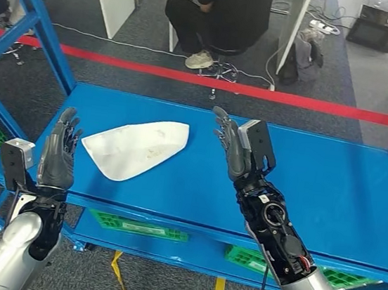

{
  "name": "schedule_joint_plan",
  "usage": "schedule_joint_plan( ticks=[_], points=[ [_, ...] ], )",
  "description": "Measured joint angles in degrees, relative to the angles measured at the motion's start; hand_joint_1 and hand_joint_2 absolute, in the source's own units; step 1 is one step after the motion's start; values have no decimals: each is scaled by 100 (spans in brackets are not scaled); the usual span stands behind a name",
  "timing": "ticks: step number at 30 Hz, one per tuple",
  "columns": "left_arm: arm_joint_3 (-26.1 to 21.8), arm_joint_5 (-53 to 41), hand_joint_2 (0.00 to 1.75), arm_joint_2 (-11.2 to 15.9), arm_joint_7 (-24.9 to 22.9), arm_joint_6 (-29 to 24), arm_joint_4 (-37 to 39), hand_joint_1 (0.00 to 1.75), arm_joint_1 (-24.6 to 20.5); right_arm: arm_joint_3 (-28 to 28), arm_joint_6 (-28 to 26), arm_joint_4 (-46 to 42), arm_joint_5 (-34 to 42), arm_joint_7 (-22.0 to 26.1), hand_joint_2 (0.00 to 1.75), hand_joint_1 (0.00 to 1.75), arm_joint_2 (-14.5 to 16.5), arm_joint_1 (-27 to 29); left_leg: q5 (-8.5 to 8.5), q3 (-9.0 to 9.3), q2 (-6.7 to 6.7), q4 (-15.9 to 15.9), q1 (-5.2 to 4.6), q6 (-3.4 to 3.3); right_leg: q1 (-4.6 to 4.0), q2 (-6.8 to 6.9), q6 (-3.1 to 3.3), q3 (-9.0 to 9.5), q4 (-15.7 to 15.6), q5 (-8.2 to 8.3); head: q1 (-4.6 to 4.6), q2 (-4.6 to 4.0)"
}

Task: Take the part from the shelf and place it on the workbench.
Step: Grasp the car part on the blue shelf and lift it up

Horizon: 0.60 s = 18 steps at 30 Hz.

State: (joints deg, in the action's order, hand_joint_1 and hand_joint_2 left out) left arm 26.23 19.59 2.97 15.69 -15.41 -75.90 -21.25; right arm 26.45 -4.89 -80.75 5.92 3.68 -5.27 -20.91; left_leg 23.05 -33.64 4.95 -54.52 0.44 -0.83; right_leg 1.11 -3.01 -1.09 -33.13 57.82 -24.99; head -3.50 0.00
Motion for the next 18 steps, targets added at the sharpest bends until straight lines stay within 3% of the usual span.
schedule_joint_plan(
  ticks=[2, 4, 6, 8, 10, 11, 12, 15, 16, 18],
  points=[
    [0, -8, 0, -1, 3, 0, -7, 0, 6, 1, 7, 5, 0, 0, 0, 0, 0, -5, -5, -28, 110, 2, 21, 61, -10, -107, 16, 139, -243, 2, -12, 0],
    [-3, -15, 0, 2, 7, -4, -14, 0, 24, 7, 16, 3, -3, 2, 0, 0, 3, -14, -19, -59, 171, 11, 38, 130, -7, -5, 54, 195, -311, 1, -14, 0],
    [-6, -21, 0, 8, 12, -10, -21, 0, 25, 6, 22, -2, -7, 7, 0, 0, 7, -25, 131, -183, -44, -242, 15, 178, 10, 128, 121, 246, -373, 22, 46, 0],
    [-7, -22, 0, 11, 15, -13, -27, 0, 25, 4, 26, -2, -7, 10, 0, 0, 7, -25, 470, -551, -342, -967, 4, 210, -7, 265, 171, 268, -397, 16, 127, 0],
    [-7, -21, 0, 12, 15, -16, -27, 0, 50, 6, 30, 0, -7, 9, 0, 0, 7, -14, 684, -935, -430, -1653, 10, 231, -27, 408, 192, 271, -397, -1, 176, 0],
    [-7, -21, 0, 13, 15, -17, -27, 0, 63, 6, 30, 1, -7, 8, 0, 0, 7, -11, 637, -981, -445, -1703, 11, 234, -31, 472, 195, 276, -397, -11, 188, 0],
    [-7, -22, 0, 13, 15, -17, -27, 0, 70, 5, 30, 1, -6, 8, 0, 0, 7, -9, 488, -896, -457, -1508, 11, 231, -32, 517, 190, 288, -396, -24, 199, 0],
    [-8, -29, 0, 14, 15, -17, -30, 0, 69, 3, 22, 1, 14, 4, 0, 0, 7, -16, -27, -259, -531, -276, -2, 185, -51, 610, 135, 331, -391, -78, 222, 0],
    [-9, -33, 0, 14, 15, -17, -34, 0, 70, 2, 17, 1, 22, 1, 0, 0, 7, -18, -82, -136, -552, -44, -11, 160, -61, 634, 111, 335, -387, -94, 218, 0],
    [-9, -38, 0, 14, 15, -17, -40, 0, 80, -1, 10, 2, 28, -5, 0, 0, 7, -15, -86, -83, -559, 57, -25, 137, -82, 644, 129, 336, -367, -128, 191, -1]
  ],
)
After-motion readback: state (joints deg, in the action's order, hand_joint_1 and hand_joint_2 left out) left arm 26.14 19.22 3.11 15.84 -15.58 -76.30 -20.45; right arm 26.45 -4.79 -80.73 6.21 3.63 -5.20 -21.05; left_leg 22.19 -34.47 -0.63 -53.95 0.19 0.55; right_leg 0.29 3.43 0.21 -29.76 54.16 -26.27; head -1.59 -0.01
